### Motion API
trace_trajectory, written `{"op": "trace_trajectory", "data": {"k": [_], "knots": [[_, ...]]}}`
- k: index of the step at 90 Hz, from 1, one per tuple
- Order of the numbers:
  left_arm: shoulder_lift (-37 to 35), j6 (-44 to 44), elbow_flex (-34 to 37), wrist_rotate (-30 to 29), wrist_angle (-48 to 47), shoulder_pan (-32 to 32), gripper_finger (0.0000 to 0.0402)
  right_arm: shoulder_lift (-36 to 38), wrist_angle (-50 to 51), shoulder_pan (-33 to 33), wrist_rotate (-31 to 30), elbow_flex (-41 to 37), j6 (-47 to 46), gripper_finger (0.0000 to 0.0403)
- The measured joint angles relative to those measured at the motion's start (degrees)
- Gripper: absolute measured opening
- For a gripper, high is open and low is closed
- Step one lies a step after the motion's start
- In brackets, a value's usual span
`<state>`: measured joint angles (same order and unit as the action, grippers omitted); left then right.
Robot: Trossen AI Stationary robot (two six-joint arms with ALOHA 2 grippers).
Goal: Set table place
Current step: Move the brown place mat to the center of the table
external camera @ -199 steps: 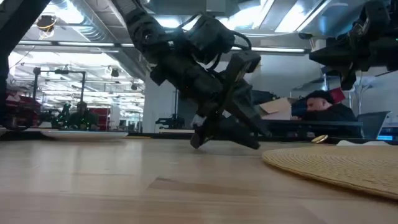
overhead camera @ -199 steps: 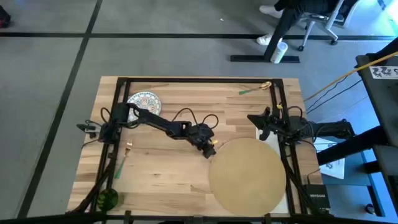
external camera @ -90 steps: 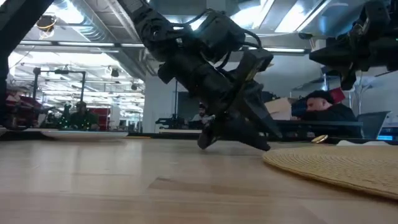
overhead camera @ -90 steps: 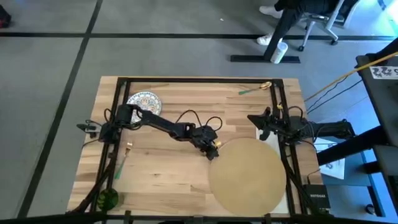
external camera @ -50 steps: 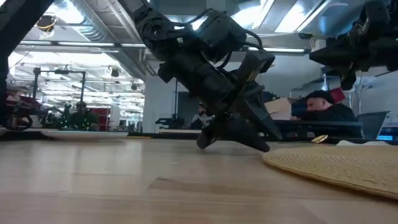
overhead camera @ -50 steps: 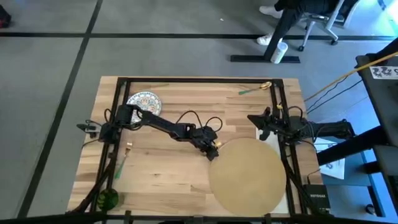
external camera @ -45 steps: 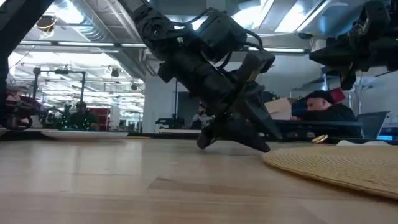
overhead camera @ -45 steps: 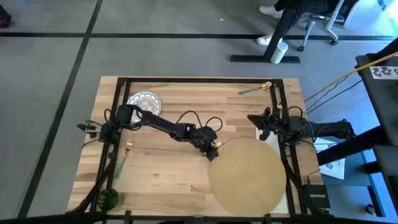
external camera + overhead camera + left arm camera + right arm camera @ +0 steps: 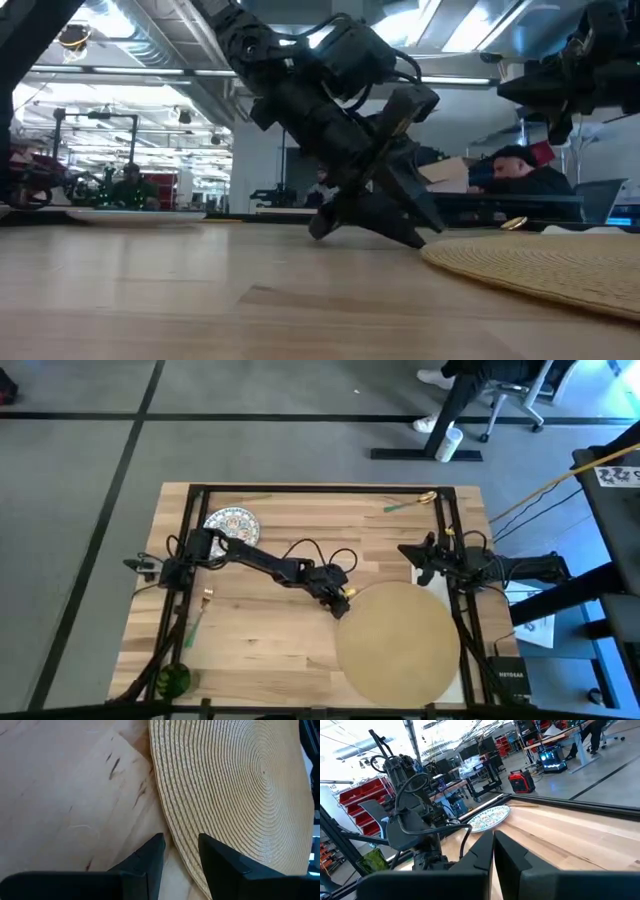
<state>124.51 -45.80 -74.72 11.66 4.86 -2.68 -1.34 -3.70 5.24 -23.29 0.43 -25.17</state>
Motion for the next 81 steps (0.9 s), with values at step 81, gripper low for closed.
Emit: {"op": "trace_trajectory", "data": {"k": [81], "knots": [[3.47,1.44,-0.24,-0.72,5.88,-1.11,0.0109,0.0,0.0,0.02,-0.02,-0.02,0.0,0.0]]}}
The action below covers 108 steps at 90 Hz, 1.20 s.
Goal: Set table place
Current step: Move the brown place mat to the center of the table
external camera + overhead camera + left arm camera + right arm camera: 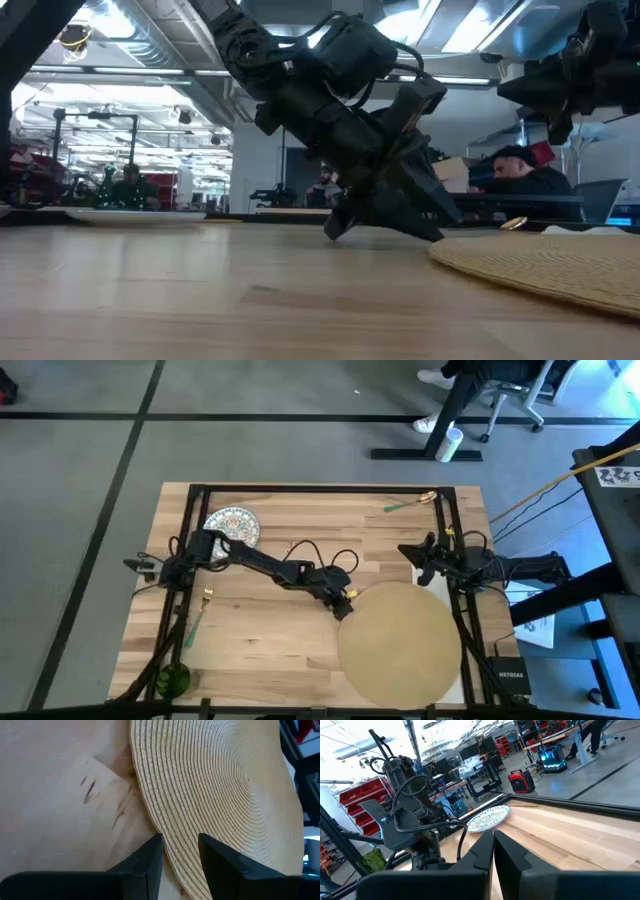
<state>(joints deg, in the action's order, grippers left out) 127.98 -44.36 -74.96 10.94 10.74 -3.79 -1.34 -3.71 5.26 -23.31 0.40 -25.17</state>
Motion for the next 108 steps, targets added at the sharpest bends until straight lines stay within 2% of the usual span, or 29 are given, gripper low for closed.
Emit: {"op": "trace_trajectory", "data": {"k": [15,40,86,108], "knots": [[0.12,1.38,0.0,-0.11,0.22,-0.03,0.0087,-0.01,-0.02,0.0,0.01,0.0,0.0,0.0],[0.12,4.06,0.11,-0.19,0.83,0.08,0.0005,0.0,-0.02,0.0,0.0,0.02,0.0,0.0],[-0.89,8.45,0.17,-0.04,-0.88,1.18,0.0,0.0,0.0,0.0,0.02,0.0,0.0,0.0],[-6.73,13.62,0.44,-3.29,-13.01,3.04,0.0,-0.02,0.0,-0.02,0.0,0.02,0.0,0.0]]}}
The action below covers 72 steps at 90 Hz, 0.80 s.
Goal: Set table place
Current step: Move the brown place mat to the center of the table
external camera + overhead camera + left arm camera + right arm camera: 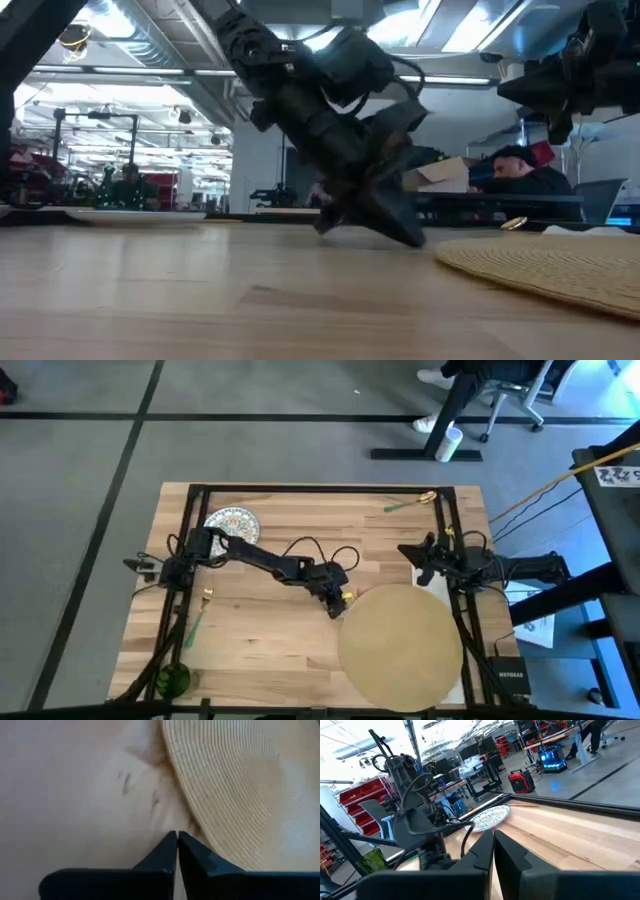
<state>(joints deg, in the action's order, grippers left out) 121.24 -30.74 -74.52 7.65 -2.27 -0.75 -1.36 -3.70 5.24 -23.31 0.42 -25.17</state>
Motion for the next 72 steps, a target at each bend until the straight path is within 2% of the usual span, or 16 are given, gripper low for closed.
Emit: {"op": "trace_trajectory", "data": {"k": [14,32,46,56,72], "knots": [[-2.19,1.83,0.06,-2.18,-4.77,0.7,0.0,0.02,0.0,0.02,0.0,-0.02,0.0,0.0],[-1.95,-3.87,-0.07,4.49,-1.27,0.73,0.0003,0.0,-0.01,0.01,0.01,-0.01,0.0,0.0],[-1.24,-10.89,-0.09,4.79,-1.36,0.76,0.0027,0.0,-0.02,0.02,0.02,0.0,0.0,0.0],[-1.26,-12.78,-0.1,4.81,-0.53,0.8,0.0046,0.0,0.0,0.02,0.01,0.0,0.0,0.0],[-0.92,-15.83,-0.28,8.0,5.9,0.23,0.007,0.01,-0.02,0.02,0.0,0.0,0.0,0.0]]}}
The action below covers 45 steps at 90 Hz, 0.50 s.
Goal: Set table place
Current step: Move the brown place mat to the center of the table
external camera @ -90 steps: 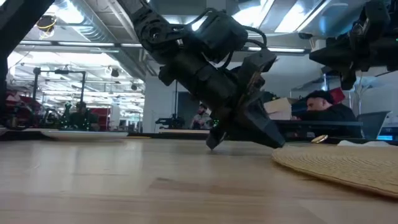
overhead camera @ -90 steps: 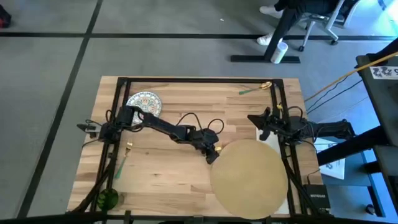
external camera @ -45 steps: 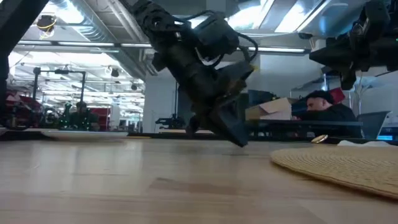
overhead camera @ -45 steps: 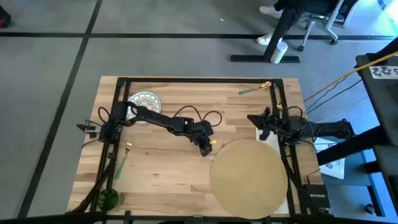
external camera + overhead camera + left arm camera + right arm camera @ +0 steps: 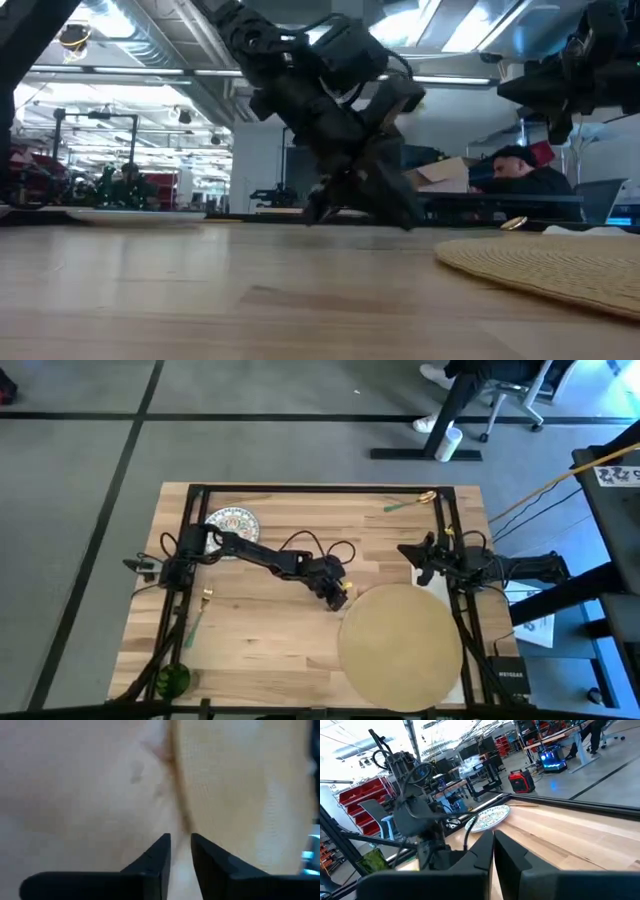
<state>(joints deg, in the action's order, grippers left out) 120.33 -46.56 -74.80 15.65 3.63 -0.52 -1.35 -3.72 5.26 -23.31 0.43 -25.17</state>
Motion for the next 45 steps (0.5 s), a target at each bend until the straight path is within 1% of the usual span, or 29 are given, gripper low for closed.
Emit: {"op": "trace_trajectory", "data": {"k": [22,45], "knots": [[2.32,-2.76,0.01,0.89,2.47,-1.06,0.0085,0.01,-0.03,0.0,0.02,-0.02,0.0,0.0],[4.05,-4.78,-0.21,1.23,6.24,-1.3,0.0086,0.01,0.01,0.0,0.0,-0.02,0.0,0.0]]}}
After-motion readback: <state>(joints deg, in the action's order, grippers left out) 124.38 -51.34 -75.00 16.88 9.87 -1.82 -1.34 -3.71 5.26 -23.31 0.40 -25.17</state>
